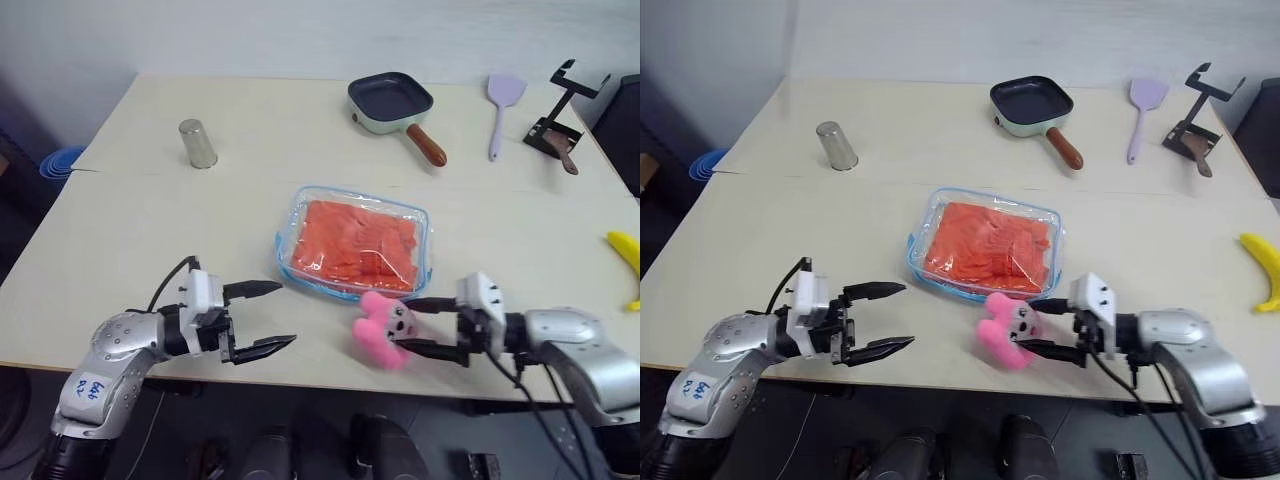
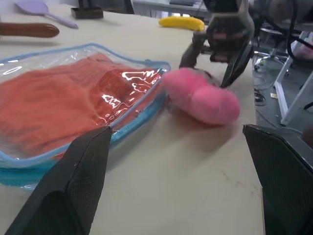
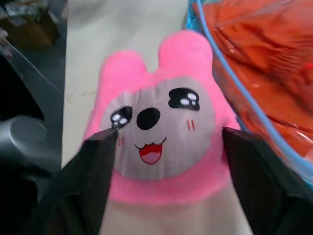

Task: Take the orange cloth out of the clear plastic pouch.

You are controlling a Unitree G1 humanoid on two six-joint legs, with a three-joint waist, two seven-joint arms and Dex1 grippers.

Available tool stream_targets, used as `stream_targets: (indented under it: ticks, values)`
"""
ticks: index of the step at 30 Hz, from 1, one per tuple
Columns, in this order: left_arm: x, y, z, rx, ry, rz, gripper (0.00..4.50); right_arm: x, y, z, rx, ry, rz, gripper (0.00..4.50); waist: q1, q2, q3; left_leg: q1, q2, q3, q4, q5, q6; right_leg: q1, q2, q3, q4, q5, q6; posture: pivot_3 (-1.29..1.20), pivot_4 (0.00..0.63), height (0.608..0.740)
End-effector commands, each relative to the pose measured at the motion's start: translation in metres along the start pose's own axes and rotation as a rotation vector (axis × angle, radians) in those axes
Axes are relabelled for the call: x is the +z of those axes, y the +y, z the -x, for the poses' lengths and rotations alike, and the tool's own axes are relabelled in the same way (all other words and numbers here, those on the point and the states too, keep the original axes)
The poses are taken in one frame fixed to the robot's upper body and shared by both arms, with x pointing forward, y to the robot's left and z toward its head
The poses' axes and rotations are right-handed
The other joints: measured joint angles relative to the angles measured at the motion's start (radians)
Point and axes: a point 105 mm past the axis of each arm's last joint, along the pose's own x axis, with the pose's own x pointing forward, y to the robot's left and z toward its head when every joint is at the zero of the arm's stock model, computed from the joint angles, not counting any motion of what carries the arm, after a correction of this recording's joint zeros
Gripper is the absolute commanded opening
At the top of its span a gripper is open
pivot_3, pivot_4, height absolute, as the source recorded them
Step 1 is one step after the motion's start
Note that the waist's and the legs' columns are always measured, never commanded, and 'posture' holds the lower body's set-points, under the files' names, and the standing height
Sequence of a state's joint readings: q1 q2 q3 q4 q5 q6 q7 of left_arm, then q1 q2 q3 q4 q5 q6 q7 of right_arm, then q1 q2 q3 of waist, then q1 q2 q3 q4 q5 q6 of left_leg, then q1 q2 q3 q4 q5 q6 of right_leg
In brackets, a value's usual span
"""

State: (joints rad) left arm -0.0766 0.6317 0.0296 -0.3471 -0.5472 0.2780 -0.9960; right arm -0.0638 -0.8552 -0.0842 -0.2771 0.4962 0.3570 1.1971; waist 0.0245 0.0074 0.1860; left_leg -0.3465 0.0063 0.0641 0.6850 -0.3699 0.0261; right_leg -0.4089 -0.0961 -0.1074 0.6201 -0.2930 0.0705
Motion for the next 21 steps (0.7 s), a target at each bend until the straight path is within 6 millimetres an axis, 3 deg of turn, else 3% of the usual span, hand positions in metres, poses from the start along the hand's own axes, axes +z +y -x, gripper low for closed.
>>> stream_targets:
  ticks: [1,3,6,9,12,15,18,21]
  values:
    - [-0.001,-0.006,-0.027,-0.073,0.002,-0.003,4.50,0.013,-0.010,0.032,-0.029,0.024,0.148,4.47,0.000,0.000,0.000,0.000,0.000,0.000,0.000,0.000,0.000,0.000,0.000,0.000,0.000,0.000,0.000,0.00,0.150,0.740]
    - [-0.003,-0.009,-0.037,-0.104,0.011,0.008,4.50,0.012,-0.016,0.041,-0.046,0.037,0.176,4.47,0.000,-0.001,0.000,0.001,-0.001,0.000,0.000,0.000,0.000,0.001,0.000,0.000,0.000,0.000,0.000,0.00,0.150,0.740]
    - [-0.012,-0.007,-0.068,-0.127,0.025,0.039,4.50,0.003,-0.039,0.046,-0.097,0.087,0.272,4.47,-0.004,-0.002,0.001,0.003,0.000,0.002,0.000,0.000,0.000,0.002,0.001,0.001,0.000,0.000,0.000,0.00,0.150,0.740]
    - [-0.025,-0.006,-0.100,-0.148,0.091,0.108,4.50,-0.004,-0.061,0.030,-0.083,0.150,0.482,4.47,-0.009,-0.003,0.001,0.006,-0.002,0.004,0.000,0.002,0.000,0.003,0.000,0.003,0.000,0.000,0.000,0.00,0.150,0.740]
    - [-0.029,-0.007,-0.114,-0.156,0.125,0.144,4.50,-0.005,-0.072,0.015,-0.056,0.158,0.593,4.47,-0.017,-0.003,0.002,0.007,-0.002,0.005,0.000,0.003,-0.001,0.003,0.001,0.003,0.001,0.000,0.000,0.00,0.150,0.740]
    - [-0.025,-0.006,-0.123,-0.157,0.121,0.148,3.96,0.002,-0.088,-0.003,-0.075,0.149,0.697,4.50,-0.023,-0.003,0.002,0.005,-0.001,0.005,0.000,0.003,-0.002,0.002,0.001,0.002,0.004,0.000,0.000,0.00,0.150,0.740]
    - [-0.027,-0.006,-0.126,-0.164,0.144,0.136,3.07,0.006,-0.091,-0.017,-0.049,0.136,0.750,4.50,-0.024,-0.003,0.002,0.005,-0.001,0.004,0.000,0.004,-0.001,0.002,0.000,0.002,0.004,0.000,0.000,0.00,0.150,0.740]
    - [-0.027,-0.007,-0.125,-0.164,0.153,0.135,2.15,0.007,-0.094,-0.024,-0.044,0.132,0.776,3.61,-0.023,-0.003,0.002,0.004,-0.001,0.002,0.001,0.004,-0.002,0.002,0.000,0.001,0.004,0.000,0.000,0.00,0.150,0.740]
